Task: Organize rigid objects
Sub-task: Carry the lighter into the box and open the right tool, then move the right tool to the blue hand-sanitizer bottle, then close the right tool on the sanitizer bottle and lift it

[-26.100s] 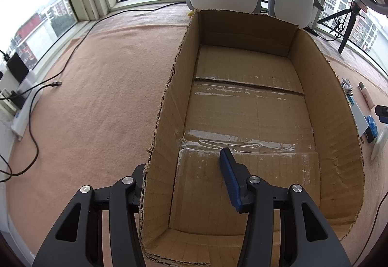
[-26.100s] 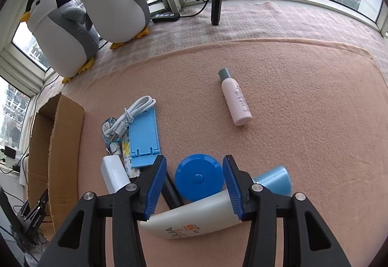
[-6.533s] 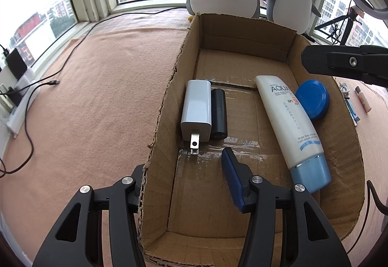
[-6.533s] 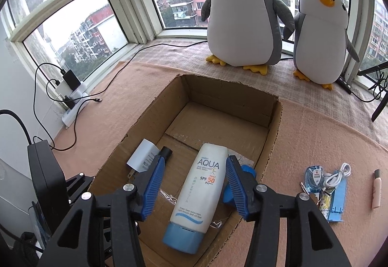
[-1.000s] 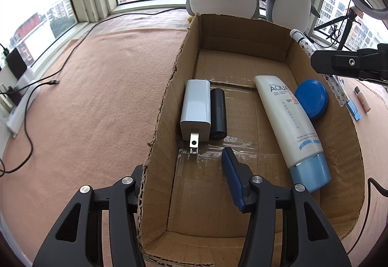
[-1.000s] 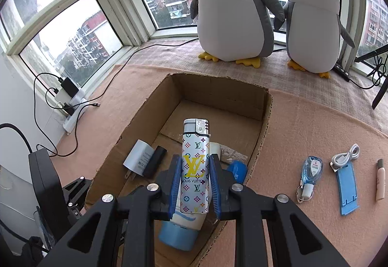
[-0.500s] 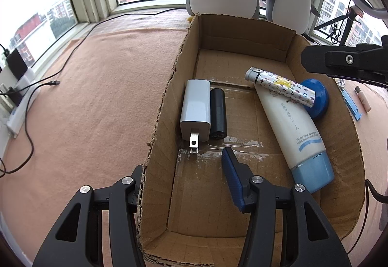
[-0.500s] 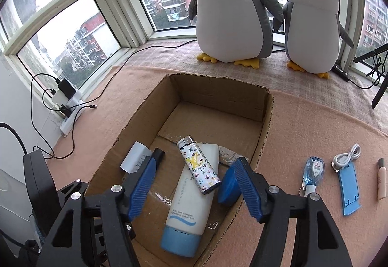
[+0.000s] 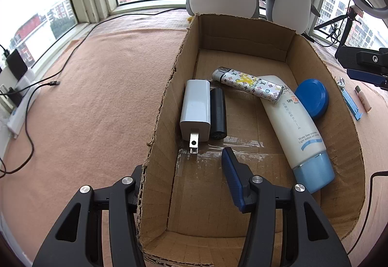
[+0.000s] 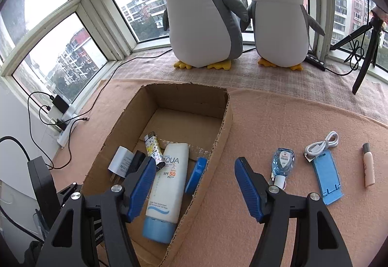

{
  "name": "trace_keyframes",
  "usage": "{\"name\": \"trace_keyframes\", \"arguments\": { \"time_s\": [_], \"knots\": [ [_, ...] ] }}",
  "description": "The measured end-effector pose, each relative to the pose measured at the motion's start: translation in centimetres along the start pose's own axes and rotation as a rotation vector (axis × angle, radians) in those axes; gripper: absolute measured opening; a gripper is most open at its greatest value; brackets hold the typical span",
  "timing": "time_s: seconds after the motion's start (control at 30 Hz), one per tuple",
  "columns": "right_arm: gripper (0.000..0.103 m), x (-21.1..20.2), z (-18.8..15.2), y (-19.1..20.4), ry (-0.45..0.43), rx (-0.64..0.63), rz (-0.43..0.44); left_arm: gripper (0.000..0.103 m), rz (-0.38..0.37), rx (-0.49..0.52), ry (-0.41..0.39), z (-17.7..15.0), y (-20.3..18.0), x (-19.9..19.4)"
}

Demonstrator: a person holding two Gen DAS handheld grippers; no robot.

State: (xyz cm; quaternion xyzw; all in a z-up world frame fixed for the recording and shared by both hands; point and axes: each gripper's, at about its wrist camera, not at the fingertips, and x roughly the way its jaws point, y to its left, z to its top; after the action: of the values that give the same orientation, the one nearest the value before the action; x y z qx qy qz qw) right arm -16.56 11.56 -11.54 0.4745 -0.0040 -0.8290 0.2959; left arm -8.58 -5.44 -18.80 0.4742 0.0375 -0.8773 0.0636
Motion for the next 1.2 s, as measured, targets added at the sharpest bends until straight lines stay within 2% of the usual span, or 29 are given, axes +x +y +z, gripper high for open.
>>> {"name": "trace_keyframes", "arguments": {
  "time_s": [0.23,0.53,0.77,1.2],
  "knots": [
    [0.064,-0.5,-0.1,-4.3,0.003,0.090,-0.052,0.052,0.000,0.000,0.000,0.0,0.0,0.0],
    [0.062,0.3,0.7,-9.4,0.049,0.227,-0.065,0.052,0.000,0.000,0.000,0.0,0.0,0.0],
    [0.049,1.8,1.4,-9.9,0.114,0.220,-0.082,0.052,-0.001,0.000,0.000,0.0,0.0,0.0],
    [0.039,5.7,1.6,-8.9,0.241,0.138,-0.194,0.052,-0.002,-0.001,0.000,0.0,-0.1,0.0]
  ]
}}
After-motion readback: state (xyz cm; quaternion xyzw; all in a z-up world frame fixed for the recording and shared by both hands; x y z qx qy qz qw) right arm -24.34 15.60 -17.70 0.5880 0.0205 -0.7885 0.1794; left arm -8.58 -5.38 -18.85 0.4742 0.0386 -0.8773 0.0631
